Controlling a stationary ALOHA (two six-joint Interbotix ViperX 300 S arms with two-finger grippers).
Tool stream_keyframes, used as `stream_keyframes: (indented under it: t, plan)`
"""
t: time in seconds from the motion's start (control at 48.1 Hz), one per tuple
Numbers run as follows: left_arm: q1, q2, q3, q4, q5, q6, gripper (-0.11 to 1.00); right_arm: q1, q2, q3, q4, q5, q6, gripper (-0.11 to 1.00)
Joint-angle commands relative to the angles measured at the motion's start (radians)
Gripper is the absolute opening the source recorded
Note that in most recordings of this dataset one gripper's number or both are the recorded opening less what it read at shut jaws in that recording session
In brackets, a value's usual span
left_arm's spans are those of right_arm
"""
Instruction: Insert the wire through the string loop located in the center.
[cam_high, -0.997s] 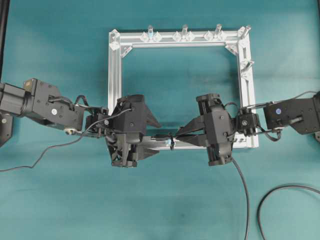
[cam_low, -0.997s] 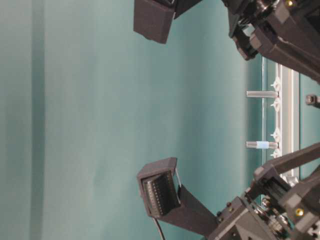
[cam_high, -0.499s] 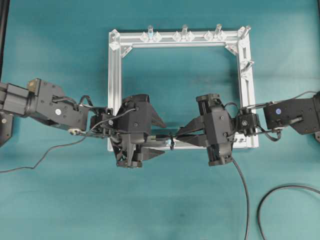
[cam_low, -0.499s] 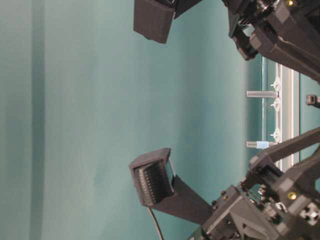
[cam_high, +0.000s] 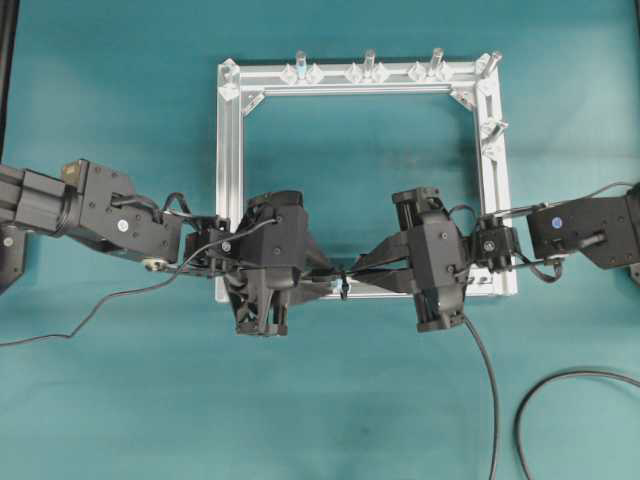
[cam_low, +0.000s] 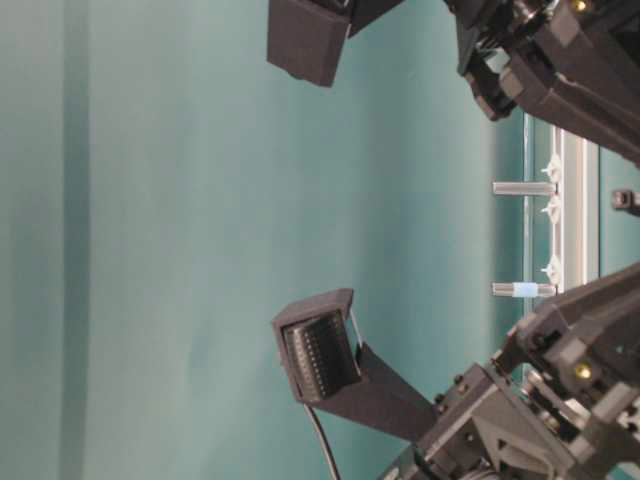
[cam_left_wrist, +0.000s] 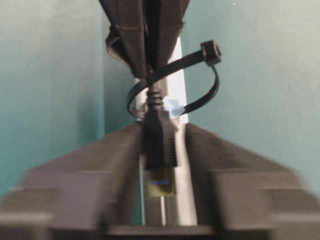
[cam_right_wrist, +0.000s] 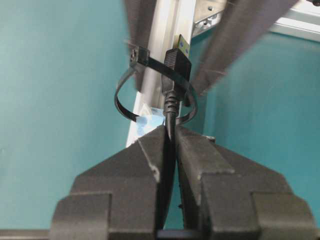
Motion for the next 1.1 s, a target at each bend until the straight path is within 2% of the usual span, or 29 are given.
stream_keyframes:
  t: [0.0, 0.021, 0.935, 1.08]
  plan:
    - [-0.003, -0.032, -0.012, 0.003, -0.008, 0.009, 0.21, -0.002, -0.012, -0.014, -0.002, -0.012, 0.0, 0.08]
    - [-0.003, -0.034, -0.012, 0.003, -0.008, 0.009, 0.19, -0.003, -0.012, -0.014, -0.002, -0.012, 0.0, 0.08]
    - [-0.005, -0.037, -0.011, 0.005, -0.006, 0.011, 0.19, -0.002, -0.012, -0.017, 0.0, 0.018, 0.0, 0.08]
    - [-0.005, -0.037, -0.011, 0.005, -0.006, 0.011, 0.19, -0.003, -0.012, -0.029, -0.002, 0.063, 0.0, 0.08]
